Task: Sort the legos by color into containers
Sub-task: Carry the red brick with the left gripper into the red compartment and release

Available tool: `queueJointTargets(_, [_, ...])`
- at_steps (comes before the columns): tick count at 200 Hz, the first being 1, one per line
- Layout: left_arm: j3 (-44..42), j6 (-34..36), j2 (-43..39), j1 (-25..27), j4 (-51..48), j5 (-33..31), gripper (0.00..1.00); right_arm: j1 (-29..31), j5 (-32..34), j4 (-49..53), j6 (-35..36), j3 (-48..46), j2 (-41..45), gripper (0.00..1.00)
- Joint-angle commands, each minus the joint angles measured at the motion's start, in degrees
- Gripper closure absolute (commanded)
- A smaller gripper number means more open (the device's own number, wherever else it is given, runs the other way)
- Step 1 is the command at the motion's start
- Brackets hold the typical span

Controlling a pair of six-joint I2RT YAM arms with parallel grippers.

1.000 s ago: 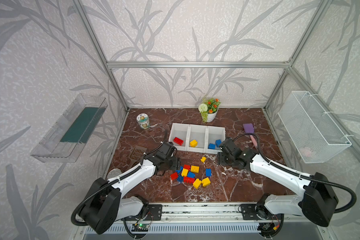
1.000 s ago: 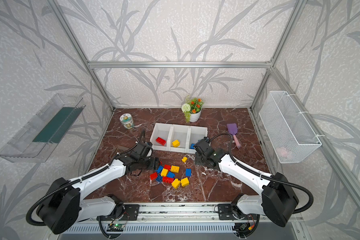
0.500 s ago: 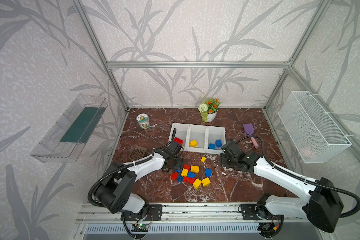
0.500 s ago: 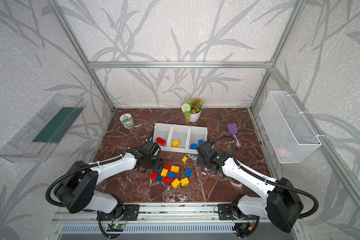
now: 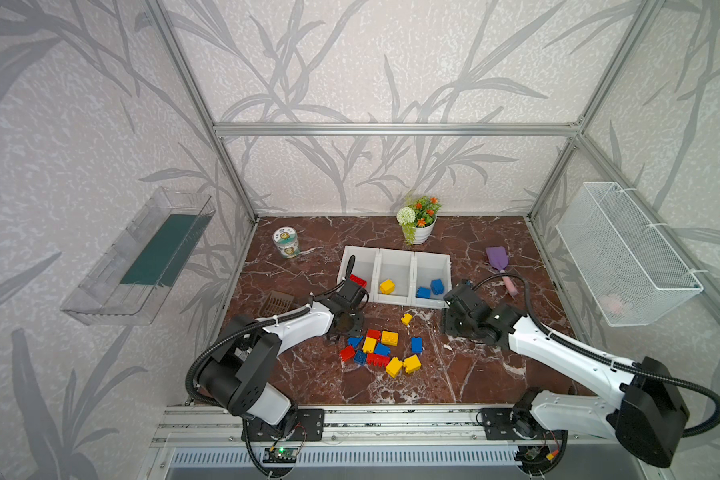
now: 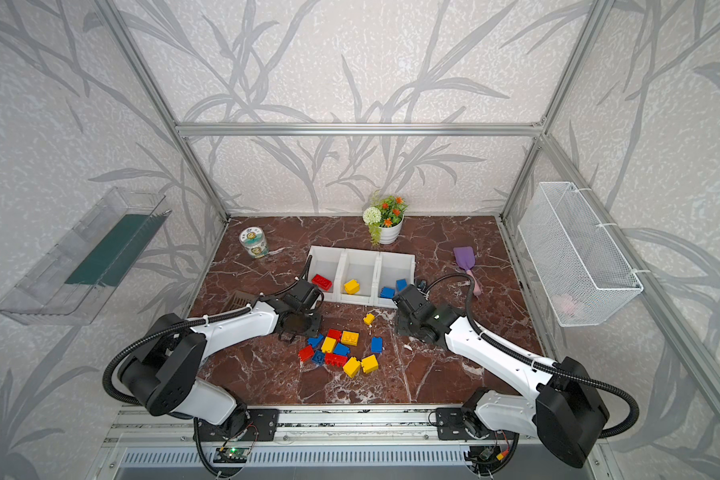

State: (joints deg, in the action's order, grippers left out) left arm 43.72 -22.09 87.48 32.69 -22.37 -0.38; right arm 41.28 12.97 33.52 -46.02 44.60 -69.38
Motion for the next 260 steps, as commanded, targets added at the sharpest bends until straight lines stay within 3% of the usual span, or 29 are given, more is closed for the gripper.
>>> queueJointTargets(1, [0.45,0.03,0.23,0.07,-0.45,-1.88,0.58,0.30,1.00,1.25,-1.18,-0.89,1.36,0.30])
queueJointTargets(54, [1.69,0.50,-1.66,-0.39,-0.81,-1.06,0.68,0.57,1.31,1.90,-1.27,-0.66,1.79,0.30])
queueJointTargets(98, [11.52,2.77,-1.40,-1.90,-5.46,-4.59,0.68,0.60,1.61,2.43,-1.27,-0.72,2.46,0.30])
queueJointTargets(143, [20.87,5.80,4.12,-5.08,-6.19,-4.06,0.68,0.65,1.71,2.53,-1.75,-1.51,3.63,0.30])
queueJointTargets(222, [30.19,4.92,14.95,-8.65,-6.55,-2.44,0.68,0.73,1.36,3.83,-1.64,-2.32,6.25,0.30])
queueJointTargets(241, [31.31,4.29,15.83,-9.11,-6.20,-2.10,0.64,0.73,1.11,4.18,-1.30,-2.41,6.63,0.30])
queueJointTargets(260, [31.94,3.81,16.13,-9.14,-6.13,-2.01,0.49,0.73,1.09,4.37,-1.30,-2.46,6.98,0.30])
